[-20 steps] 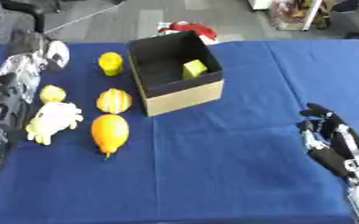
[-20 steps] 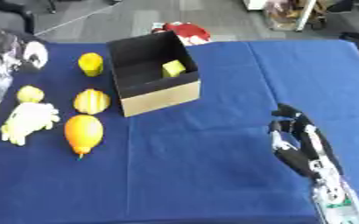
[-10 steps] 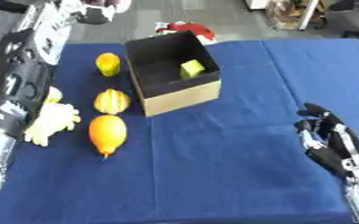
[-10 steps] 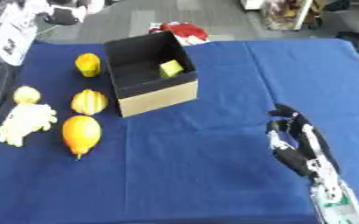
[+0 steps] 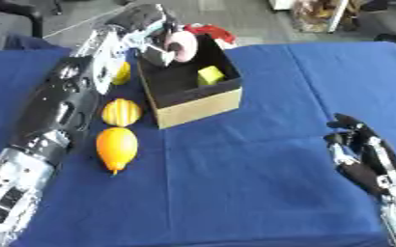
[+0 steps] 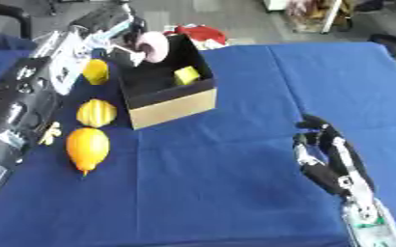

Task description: Pick up objects on the table and place them in the box.

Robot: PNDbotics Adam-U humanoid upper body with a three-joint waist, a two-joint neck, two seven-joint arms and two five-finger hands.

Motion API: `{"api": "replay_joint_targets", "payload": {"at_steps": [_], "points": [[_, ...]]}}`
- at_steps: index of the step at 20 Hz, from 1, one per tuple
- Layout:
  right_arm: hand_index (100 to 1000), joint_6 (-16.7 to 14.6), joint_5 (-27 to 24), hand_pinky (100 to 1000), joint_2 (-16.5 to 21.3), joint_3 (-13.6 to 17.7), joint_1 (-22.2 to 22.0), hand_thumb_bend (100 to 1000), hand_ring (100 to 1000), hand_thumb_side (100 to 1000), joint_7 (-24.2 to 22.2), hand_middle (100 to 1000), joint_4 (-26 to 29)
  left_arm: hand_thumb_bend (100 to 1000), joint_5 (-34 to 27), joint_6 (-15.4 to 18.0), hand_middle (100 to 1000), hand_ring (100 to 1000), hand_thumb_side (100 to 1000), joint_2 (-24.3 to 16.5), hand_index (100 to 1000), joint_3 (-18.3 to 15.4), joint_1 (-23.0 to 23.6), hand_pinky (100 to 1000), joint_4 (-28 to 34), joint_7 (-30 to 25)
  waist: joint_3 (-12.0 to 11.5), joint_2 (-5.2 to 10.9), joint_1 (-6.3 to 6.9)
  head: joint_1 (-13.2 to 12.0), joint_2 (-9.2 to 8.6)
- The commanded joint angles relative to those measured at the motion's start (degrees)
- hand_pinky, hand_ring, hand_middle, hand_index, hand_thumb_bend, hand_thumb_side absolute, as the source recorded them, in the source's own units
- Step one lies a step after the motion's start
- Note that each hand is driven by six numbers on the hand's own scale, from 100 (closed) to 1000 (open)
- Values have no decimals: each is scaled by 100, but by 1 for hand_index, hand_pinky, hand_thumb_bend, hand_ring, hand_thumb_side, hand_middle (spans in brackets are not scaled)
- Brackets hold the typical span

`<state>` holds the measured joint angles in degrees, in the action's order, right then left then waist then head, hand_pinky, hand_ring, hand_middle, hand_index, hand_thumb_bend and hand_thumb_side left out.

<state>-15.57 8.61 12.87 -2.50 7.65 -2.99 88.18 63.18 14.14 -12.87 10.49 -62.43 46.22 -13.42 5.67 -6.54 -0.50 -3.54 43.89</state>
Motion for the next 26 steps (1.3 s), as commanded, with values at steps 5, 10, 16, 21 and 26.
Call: {"api": "replay_joint_targets", "payload": {"at_steps": [5,10,16,21,26], "points": [[883,0,-11,749,60,22,71,100,670,300,-12,741,39,368,236,233,770,734,269,-144,904,-90,-40,796,-43,-537,7,25,10,64,23],[883,2,-5,749,66,30,58,100,670,299,-11,741,31,292,-411,300,808,763,282,-511,912,-312,-75,826,515,-841,-16,38,23,77,23],[883,6,12,749,102,53,41,100,670,300,9,741,26,254,-1551,421,742,716,177,-1378,869,-399,30,807,1469,-1499,-68,56,72,111,23],[883,7,28,749,132,58,30,100,670,300,12,741,23,340,-1561,398,747,726,220,-2079,858,-436,467,803,1663,-2083,-101,67,122,150,23],[883,1,47,749,142,60,53,100,670,303,8,740,22,387,-941,116,750,729,251,-2314,855,-662,895,795,873,-2313,-98,80,142,150,23]]}}
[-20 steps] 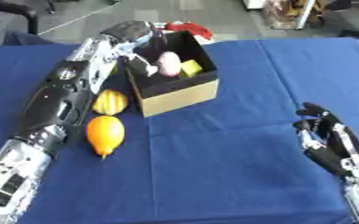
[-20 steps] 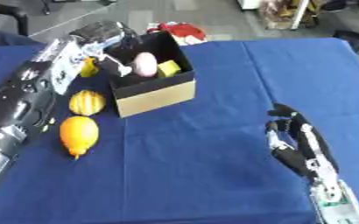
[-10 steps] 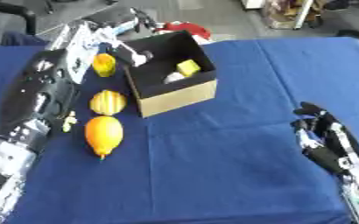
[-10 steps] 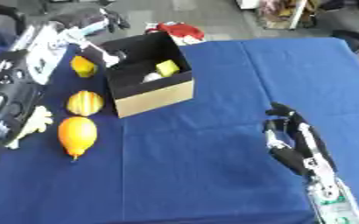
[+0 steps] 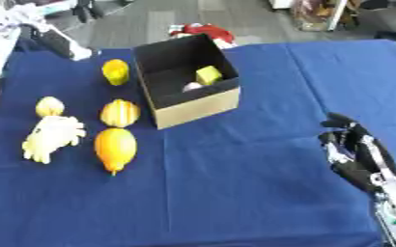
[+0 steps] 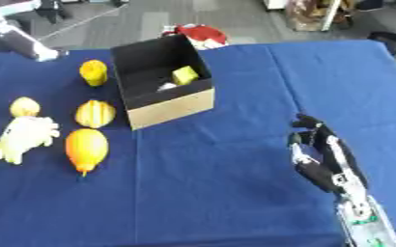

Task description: Pick up objects on the table and place them in the box.

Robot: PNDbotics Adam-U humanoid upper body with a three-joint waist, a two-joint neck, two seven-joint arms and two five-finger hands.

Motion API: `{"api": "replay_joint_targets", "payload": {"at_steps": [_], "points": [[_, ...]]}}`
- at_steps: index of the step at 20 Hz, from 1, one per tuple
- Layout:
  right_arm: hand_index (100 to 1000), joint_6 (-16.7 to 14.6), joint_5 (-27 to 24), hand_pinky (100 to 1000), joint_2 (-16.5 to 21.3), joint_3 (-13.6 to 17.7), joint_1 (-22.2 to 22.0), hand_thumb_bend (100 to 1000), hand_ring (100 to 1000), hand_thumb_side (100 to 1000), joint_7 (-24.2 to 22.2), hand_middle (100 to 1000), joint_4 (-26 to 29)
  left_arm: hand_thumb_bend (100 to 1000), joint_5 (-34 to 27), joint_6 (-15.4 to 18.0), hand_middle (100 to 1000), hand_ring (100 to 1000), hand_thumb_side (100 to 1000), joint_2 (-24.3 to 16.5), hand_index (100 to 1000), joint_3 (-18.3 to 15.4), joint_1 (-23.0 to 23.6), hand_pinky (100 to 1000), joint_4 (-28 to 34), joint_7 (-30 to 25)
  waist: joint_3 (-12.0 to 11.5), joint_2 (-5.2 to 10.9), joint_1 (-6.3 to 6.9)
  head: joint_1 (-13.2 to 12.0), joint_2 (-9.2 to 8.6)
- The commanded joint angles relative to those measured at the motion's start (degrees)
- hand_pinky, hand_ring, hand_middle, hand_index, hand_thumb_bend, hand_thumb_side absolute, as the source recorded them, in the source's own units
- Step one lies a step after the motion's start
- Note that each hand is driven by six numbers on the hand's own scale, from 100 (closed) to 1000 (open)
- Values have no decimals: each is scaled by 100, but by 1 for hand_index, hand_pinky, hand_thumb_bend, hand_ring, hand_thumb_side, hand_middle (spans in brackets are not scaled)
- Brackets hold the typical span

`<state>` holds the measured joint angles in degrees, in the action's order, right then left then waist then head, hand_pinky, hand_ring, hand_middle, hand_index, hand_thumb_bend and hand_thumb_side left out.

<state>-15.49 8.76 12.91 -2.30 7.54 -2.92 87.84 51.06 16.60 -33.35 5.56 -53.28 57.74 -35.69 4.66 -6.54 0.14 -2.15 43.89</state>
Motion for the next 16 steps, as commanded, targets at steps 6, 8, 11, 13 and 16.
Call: {"api": "replay_joint_targets", "payload": {"at_steps": [6,8,11,13,16], "points": [[883,-6,37,749,143,52,73,100,670,301,16,740,45,418,899,-427,736,718,264,-265,844,-491,150,786,-1191,88,3,72,62,26,23],[883,-7,37,749,139,49,78,100,670,301,15,740,43,427,1075,-477,736,717,268,-244,843,-524,166,784,-1391,141,-1,69,57,24,23],[883,-8,37,749,138,47,82,100,670,304,14,740,37,422,1300,-579,732,713,271,-181,839,-596,176,778,-1630,258,-4,66,48,24,23],[883,-9,37,749,136,48,83,100,670,301,15,739,34,425,1458,-695,721,704,274,-133,829,-639,182,772,-1781,405,0,67,42,20,23],[883,-10,38,749,133,53,86,100,670,300,20,739,30,425,1652,-829,713,696,278,-56,821,-683,190,762,-2022,587,4,67,36,25,23]]}}
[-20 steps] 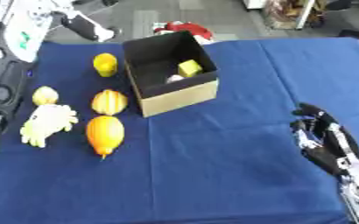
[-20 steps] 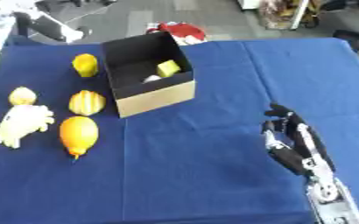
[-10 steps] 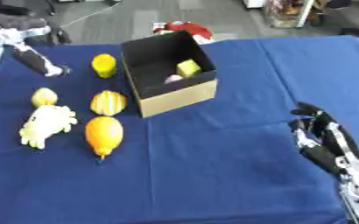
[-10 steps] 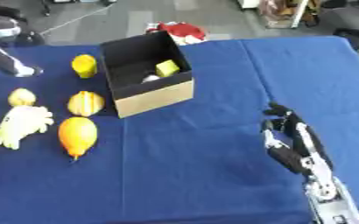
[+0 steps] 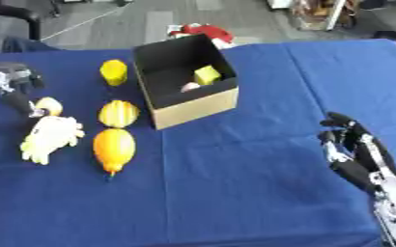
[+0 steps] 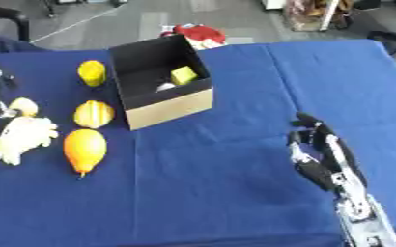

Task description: Pick up objects on the table and place them in the box.

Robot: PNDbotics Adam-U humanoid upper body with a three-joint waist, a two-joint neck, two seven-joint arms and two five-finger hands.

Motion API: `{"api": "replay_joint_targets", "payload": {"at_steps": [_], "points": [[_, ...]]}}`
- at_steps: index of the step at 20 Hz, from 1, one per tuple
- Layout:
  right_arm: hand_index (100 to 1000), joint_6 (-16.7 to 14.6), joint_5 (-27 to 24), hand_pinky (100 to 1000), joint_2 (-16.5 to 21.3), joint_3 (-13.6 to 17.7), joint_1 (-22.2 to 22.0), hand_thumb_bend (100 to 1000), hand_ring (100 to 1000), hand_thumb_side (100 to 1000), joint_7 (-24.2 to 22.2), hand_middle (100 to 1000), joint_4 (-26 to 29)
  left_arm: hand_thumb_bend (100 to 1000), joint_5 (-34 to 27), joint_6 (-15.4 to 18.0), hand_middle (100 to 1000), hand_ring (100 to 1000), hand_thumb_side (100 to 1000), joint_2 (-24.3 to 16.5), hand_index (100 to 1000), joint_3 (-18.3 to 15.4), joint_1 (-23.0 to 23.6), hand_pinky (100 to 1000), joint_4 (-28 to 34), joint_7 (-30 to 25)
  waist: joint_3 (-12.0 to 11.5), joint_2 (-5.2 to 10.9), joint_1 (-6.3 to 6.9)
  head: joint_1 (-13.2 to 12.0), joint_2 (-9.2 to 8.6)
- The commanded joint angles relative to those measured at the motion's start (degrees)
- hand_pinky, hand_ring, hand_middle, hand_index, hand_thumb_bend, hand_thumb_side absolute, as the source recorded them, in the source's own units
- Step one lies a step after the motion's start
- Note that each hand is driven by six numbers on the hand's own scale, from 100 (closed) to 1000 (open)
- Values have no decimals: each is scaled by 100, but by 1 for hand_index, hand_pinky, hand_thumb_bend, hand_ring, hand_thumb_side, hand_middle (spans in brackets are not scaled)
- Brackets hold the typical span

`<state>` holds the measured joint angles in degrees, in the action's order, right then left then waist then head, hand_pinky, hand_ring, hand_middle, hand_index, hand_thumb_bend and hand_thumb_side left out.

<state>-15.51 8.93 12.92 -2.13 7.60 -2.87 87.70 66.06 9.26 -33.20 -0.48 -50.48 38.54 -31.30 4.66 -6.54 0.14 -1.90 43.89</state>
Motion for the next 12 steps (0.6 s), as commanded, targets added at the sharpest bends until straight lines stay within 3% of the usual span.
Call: {"api": "replay_joint_targets", "payload": {"at_steps": [1,4,7,8,12], "points": [[883,-8,20,749,132,36,80,100,670,300,16,739,43,421,205,-123,704,687,277,-47,815,-87,-88,756,-159,218,4,66,36,-2,23],[883,-7,16,749,131,33,81,100,670,299,12,739,40,414,302,-162,672,661,273,31,790,-88,-74,739,-265,437,7,60,38,-6,23],[883,-8,18,749,129,38,86,100,670,299,15,738,39,331,322,-182,580,581,253,86,719,-83,-68,683,-237,736,17,56,34,-2,23],[883,-8,19,749,131,41,85,100,669,298,17,738,37,191,304,-197,535,542,237,92,679,-87,-81,664,-198,852,20,57,33,-4,23],[883,-5,22,749,137,44,75,100,669,298,26,738,24,100,34,-225,512,532,221,84,655,-122,-232,658,96,1193,19,65,41,-13,23]]}}
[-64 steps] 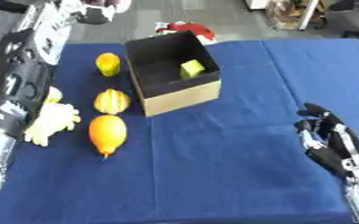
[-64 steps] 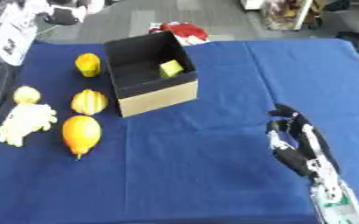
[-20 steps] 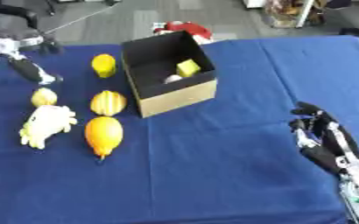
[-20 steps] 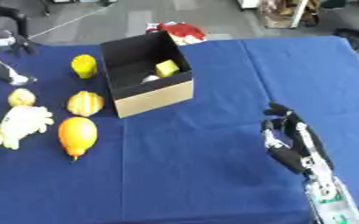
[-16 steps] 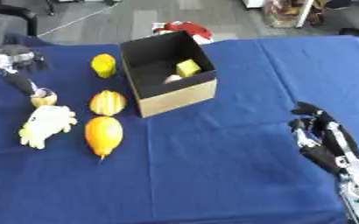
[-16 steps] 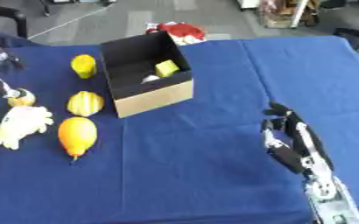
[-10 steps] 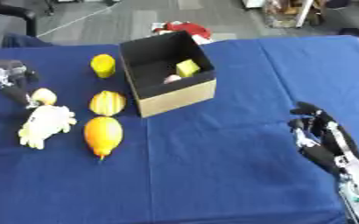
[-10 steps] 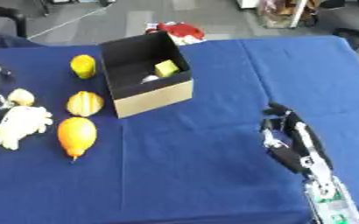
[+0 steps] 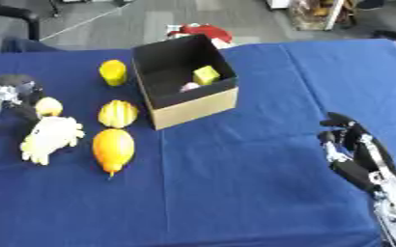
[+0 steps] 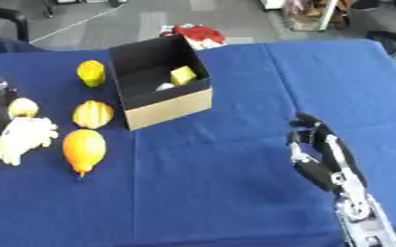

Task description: Pick up objects on the table and place them in the box.

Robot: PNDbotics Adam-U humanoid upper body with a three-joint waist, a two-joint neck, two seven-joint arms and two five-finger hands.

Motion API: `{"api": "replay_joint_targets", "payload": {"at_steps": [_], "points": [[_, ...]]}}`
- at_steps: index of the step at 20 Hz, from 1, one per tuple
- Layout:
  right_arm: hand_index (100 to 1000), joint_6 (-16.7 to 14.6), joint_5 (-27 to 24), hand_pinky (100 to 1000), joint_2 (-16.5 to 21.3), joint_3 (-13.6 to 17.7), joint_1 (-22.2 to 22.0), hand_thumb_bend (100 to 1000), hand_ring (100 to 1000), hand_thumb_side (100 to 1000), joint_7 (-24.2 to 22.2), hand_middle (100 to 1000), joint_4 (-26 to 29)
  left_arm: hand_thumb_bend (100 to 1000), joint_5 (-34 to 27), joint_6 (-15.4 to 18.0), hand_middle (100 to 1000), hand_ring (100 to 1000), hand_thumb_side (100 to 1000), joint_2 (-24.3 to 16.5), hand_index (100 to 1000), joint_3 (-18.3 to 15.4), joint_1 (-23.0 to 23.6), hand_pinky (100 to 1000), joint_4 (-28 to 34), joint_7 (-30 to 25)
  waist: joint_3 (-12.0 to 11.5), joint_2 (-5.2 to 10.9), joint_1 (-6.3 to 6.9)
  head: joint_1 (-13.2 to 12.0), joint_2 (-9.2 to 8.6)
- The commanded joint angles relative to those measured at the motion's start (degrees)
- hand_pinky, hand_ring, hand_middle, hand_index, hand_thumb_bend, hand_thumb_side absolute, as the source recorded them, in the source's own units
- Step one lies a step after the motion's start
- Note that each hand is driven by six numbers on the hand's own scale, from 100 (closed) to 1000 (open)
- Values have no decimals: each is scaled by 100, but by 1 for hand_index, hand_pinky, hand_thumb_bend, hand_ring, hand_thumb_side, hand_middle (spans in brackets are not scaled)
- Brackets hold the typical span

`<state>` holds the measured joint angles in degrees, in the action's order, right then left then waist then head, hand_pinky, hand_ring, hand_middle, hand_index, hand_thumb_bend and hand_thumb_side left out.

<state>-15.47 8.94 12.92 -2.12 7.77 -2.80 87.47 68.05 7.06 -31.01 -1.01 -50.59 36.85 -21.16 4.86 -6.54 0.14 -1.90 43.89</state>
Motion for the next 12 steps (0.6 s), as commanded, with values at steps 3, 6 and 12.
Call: {"api": "replay_joint_targets", "payload": {"at_steps": [3,6,12], "points": [[883,-8,22,749,131,34,48,100,669,297,13,738,45,100,-549,109,510,532,214,-125,655,-30,-464,662,677,208,-13,75,52,-11,23],[883,-9,22,749,123,25,42,100,669,297,0,737,42,100,-904,213,506,532,209,2,657,58,-783,668,1185,206,-14,90,47,-9,23],[883,-13,11,749,81,-19,54,100,669,297,-39,737,26,100,-1350,337,514,538,208,874,668,419,-1317,677,1648,159,24,105,13,-64,23]]}}
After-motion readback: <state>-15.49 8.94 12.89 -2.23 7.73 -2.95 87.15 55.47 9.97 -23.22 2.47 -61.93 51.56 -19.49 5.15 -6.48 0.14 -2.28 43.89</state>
